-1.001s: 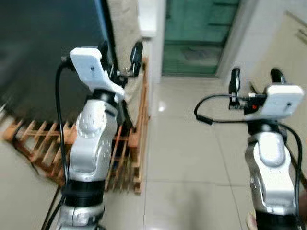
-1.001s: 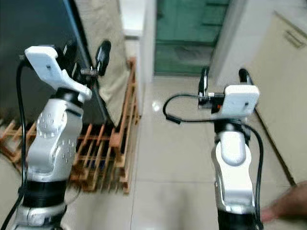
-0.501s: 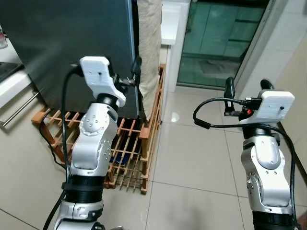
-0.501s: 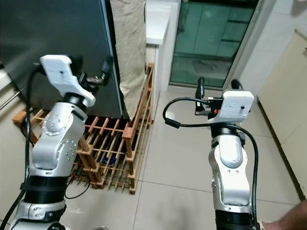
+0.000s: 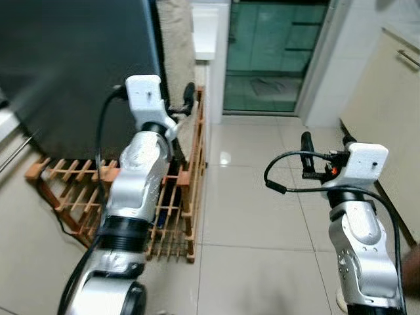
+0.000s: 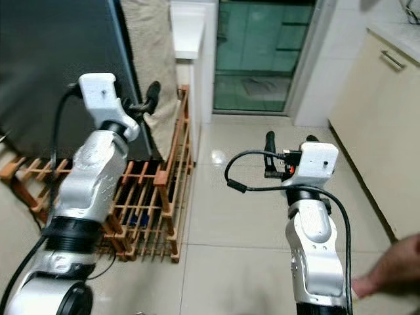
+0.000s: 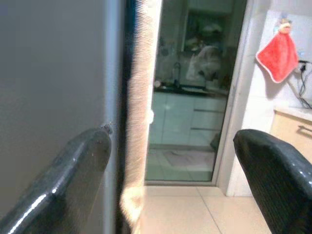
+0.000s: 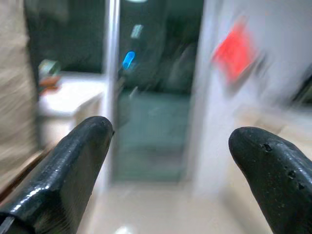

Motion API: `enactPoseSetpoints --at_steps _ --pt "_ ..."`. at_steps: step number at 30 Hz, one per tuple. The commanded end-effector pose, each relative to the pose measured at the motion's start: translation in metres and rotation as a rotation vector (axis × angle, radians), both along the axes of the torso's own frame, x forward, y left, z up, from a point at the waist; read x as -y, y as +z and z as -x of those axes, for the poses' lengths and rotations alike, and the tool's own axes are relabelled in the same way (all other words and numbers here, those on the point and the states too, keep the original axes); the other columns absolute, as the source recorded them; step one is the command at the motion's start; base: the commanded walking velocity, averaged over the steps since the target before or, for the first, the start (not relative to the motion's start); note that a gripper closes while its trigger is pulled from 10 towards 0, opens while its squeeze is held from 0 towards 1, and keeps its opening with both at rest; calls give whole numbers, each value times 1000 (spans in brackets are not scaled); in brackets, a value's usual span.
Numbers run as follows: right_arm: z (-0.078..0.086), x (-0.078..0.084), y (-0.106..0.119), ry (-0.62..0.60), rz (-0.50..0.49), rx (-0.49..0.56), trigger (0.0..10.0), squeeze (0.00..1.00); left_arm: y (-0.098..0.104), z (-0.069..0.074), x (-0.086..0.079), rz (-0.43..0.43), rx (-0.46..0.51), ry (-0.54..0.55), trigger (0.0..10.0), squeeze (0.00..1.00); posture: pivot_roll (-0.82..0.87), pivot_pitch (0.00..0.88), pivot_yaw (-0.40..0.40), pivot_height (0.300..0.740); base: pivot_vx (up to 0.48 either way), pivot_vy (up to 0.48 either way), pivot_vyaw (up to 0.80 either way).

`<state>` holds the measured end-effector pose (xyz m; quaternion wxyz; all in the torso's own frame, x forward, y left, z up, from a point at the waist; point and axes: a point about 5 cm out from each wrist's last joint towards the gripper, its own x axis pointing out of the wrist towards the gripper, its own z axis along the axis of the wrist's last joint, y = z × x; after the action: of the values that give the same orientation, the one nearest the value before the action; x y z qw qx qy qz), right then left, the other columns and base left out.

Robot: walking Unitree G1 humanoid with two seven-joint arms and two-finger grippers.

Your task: Restocking fridge

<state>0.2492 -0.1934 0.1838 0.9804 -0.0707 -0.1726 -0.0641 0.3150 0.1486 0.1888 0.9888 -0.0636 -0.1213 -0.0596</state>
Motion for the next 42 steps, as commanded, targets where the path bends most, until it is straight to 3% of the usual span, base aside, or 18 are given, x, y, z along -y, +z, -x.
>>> enactPoseSetpoints --at_steps 1,5,7,10,17,38,42 --pt "8 -7 26 5 58 131 10000 133 25 9 -8 29 109 27 10000 0 -135 0 39 740 0 0 0" --pt "7 -8 52 -7 55 223 10000 133 76 18 5 123 311 47 10000 0 -112 0 16 740 0 0 0" --pt "-3 -8 59 -12 33 241 10000 141 84 11 11 167 322 44 10000 0 -117 0 8 740 0 0 0" --pt "-10 -7 60 -14 16 239 10000 133 80 4 12 208 269 45 10000 0 -121 0 9 740 0 0 0" --pt "-15 -8 49 4 22 172 10000 133 64 2 19 189 176 36 10000 0 -122 0 2 740 0 0 0" --pt "-24 -15 38 47 15 131 10000 133 66 2 24 173 203 -11 10000 0 -106 0 6 740 0 0 0" --pt "-24 -15 38 51 20 133 10000 129 67 5 28 170 217 -41 10000 0 -109 0 5 740 405 0 0"
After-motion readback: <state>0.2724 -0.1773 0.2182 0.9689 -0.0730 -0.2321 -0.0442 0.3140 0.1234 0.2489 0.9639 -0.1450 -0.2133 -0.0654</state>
